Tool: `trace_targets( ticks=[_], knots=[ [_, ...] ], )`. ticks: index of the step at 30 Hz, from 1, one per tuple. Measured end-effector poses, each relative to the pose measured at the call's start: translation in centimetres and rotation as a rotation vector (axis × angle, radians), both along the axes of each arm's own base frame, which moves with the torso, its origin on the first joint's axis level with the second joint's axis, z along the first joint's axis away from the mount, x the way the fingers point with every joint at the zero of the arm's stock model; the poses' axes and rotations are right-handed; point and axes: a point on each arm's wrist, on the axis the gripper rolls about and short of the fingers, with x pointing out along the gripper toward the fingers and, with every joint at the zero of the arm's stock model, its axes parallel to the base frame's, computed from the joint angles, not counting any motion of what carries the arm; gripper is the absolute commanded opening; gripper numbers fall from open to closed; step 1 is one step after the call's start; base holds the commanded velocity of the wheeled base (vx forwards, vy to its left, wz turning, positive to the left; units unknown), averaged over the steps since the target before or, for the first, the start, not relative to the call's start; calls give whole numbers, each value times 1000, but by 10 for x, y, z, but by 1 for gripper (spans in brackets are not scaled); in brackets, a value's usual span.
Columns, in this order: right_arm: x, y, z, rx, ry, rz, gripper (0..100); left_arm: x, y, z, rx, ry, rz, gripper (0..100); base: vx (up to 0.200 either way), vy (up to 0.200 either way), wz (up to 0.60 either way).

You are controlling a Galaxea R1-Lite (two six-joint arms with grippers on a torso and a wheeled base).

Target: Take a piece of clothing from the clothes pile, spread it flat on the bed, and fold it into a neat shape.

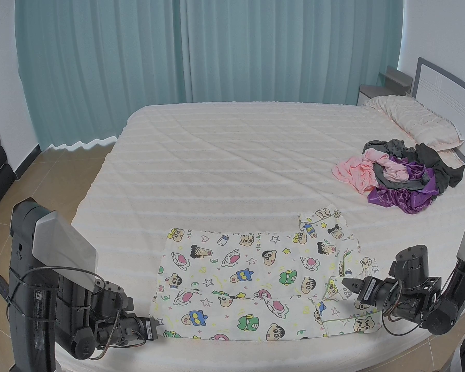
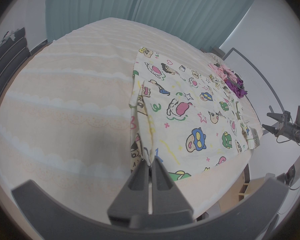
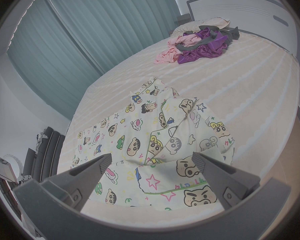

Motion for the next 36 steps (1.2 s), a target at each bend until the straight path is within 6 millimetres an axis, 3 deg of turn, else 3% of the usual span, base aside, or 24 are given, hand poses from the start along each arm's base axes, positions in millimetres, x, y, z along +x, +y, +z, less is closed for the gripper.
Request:
trace_targets(
  ticks=[17, 18, 29, 36],
  knots=[
    [-1, -4, -3, -19, 14, -6, 100, -18, 4, 1, 38, 64, 3, 0, 0, 0, 0],
    [-1, -5, -3, -20, 15, -7, 100, -18, 4, 1, 40, 64, 4, 100, 0, 0, 0],
    [1, -21, -5, -23, 42, 19, 100, -18, 5, 2, 40, 61, 35, 100, 0, 0, 0],
    [-3, -46, -10, 10, 91, 140, 100, -10, 16, 20, -35, 4, 126, 100, 0, 0, 0]
  ],
)
